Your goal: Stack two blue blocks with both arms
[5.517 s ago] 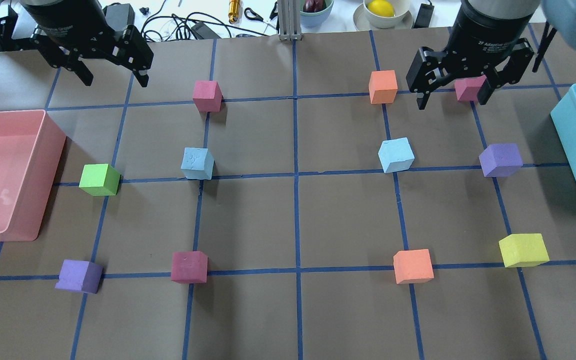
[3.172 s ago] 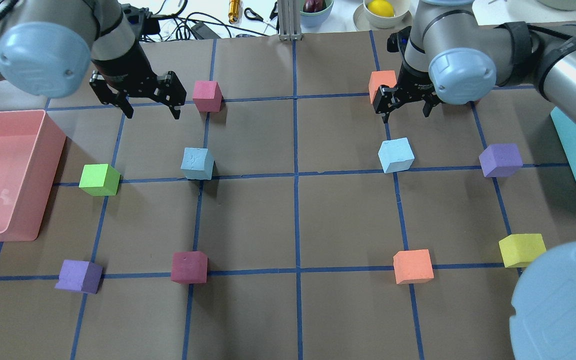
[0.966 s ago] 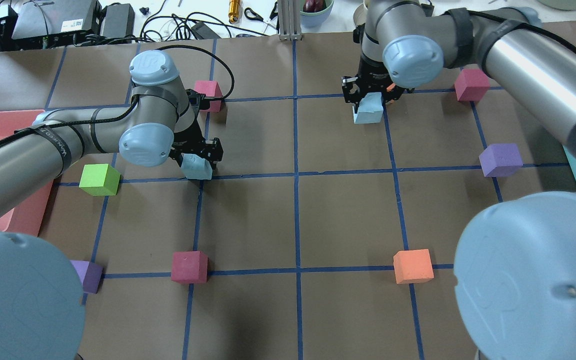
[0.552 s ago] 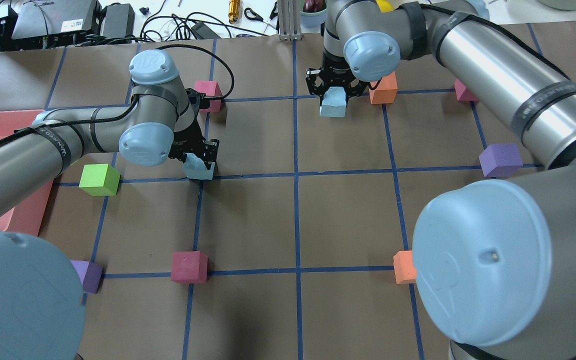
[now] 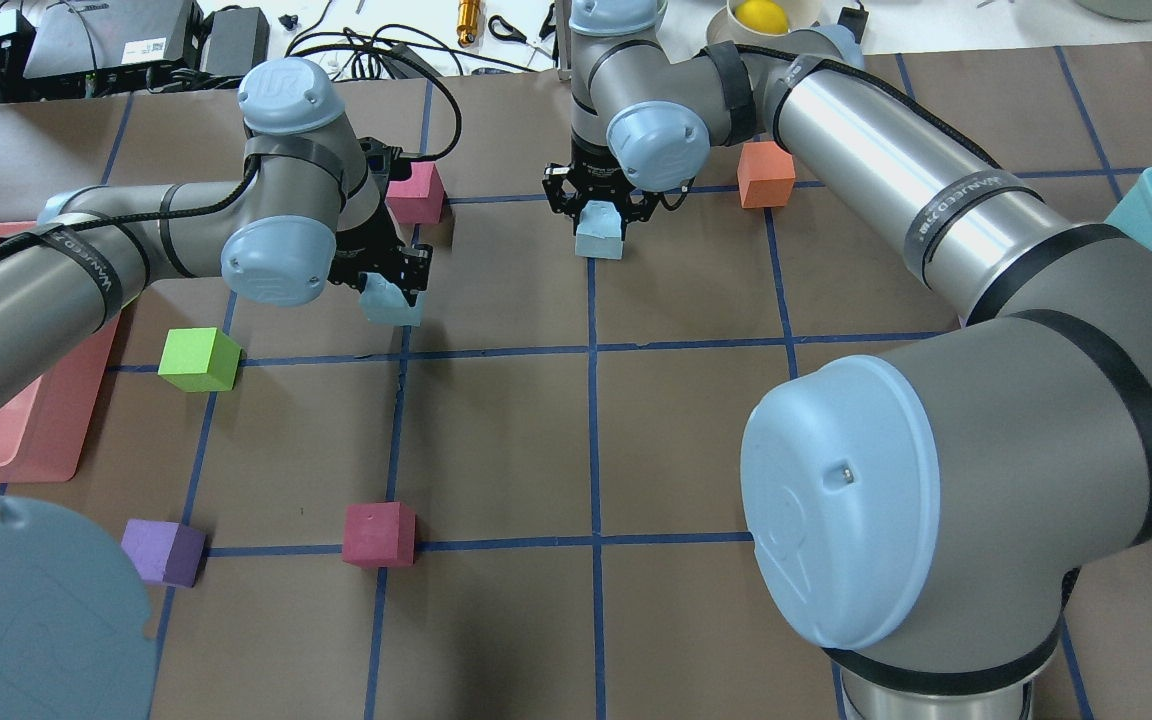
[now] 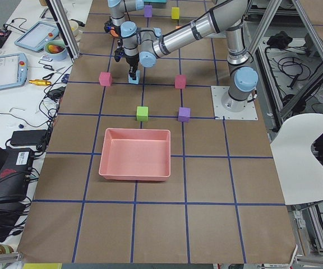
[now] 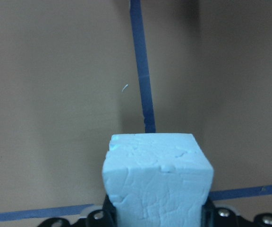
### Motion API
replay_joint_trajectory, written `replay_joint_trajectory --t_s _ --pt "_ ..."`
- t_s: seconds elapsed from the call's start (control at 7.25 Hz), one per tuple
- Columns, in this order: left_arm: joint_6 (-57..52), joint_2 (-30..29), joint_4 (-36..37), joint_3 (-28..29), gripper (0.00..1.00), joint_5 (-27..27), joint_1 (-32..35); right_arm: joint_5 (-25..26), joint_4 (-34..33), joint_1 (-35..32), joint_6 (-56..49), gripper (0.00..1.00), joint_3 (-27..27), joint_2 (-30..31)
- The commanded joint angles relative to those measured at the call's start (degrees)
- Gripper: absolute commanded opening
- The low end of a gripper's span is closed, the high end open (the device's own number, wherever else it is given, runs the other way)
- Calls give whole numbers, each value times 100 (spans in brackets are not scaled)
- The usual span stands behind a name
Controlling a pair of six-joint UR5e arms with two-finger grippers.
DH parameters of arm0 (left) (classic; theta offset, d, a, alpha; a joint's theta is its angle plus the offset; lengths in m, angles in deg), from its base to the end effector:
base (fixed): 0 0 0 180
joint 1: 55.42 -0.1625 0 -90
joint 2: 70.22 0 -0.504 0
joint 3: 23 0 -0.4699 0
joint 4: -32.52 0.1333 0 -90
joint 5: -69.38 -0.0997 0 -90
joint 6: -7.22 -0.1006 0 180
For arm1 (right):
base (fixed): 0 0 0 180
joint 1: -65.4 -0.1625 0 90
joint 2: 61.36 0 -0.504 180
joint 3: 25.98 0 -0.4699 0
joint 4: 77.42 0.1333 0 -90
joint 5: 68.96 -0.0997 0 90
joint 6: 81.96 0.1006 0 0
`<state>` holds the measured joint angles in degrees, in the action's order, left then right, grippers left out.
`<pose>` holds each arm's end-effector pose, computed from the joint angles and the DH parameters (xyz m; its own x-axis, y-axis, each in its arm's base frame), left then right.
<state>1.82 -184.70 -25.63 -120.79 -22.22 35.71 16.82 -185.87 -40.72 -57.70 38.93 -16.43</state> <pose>-0.1444 -0.7024 0.2690 -0.9931 0.1139 -0.0271 0.1137 0.9935 0.0099 0.3838 -0.8211 0.2549 -0.9880 0.1439 -0.0561 0.1408 0.9885 0.0546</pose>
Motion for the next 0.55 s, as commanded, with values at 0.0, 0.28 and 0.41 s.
replay_joint_trajectory --t_s 0.0,0.28,0.41 --pt "30 -12 -21 119 1 19 28 -131 -26 -23 26 0 -5 -71" --pt "65 -109 -99 408 1 19 45 -193 -53 -23 26 0 -5 -106" --pt "74 -127 -239 514 1 19 54 -193 -53 -23 17 4 -5 -159"
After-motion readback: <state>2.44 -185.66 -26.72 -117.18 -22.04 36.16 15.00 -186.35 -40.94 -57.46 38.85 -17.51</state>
